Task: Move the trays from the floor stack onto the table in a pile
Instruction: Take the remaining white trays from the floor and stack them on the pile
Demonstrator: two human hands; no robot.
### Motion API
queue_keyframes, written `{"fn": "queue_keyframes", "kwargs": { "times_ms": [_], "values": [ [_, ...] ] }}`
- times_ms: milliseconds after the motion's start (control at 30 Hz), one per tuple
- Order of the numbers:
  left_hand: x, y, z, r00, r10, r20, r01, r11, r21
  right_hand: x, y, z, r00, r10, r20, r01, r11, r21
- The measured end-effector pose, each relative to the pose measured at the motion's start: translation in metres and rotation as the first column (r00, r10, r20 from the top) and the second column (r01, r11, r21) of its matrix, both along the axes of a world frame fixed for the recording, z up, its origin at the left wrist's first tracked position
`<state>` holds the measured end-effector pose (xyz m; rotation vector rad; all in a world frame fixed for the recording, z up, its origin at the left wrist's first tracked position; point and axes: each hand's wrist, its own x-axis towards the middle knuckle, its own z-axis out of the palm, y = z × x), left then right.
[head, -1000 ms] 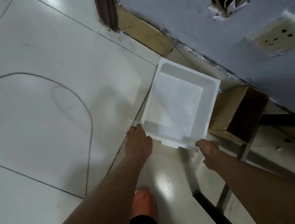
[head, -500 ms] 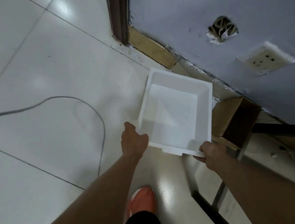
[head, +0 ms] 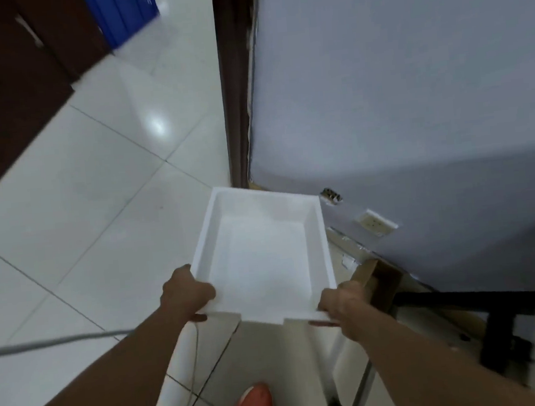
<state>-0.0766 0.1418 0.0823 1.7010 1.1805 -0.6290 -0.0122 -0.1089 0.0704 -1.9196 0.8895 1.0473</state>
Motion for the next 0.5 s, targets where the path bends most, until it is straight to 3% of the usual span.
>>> {"fn": "queue_keyframes", "kwargs": {
  "times_ms": [100,267,500],
  "values": [
    [-0.016,0.006,0.072,0.999,0.025,0.035,-0.026,0.999,0.032,-0.003,0.008,0.076,0.998,0.041,0.052,-0.041,0.999,0.004],
    [-0.051,-0.005,0.192,0.982,0.037,0.187,-0.061,0.990,0.127,-0.006,0.015,0.202,0.950,0.255,0.181,-0.244,0.966,-0.082],
    [-0.091,-0.068,0.343,0.921,0.062,0.384,-0.127,0.981,0.144,-0.039,-0.035,0.348,0.868,0.247,0.431,-0.199,0.968,-0.155]
  ]
}}
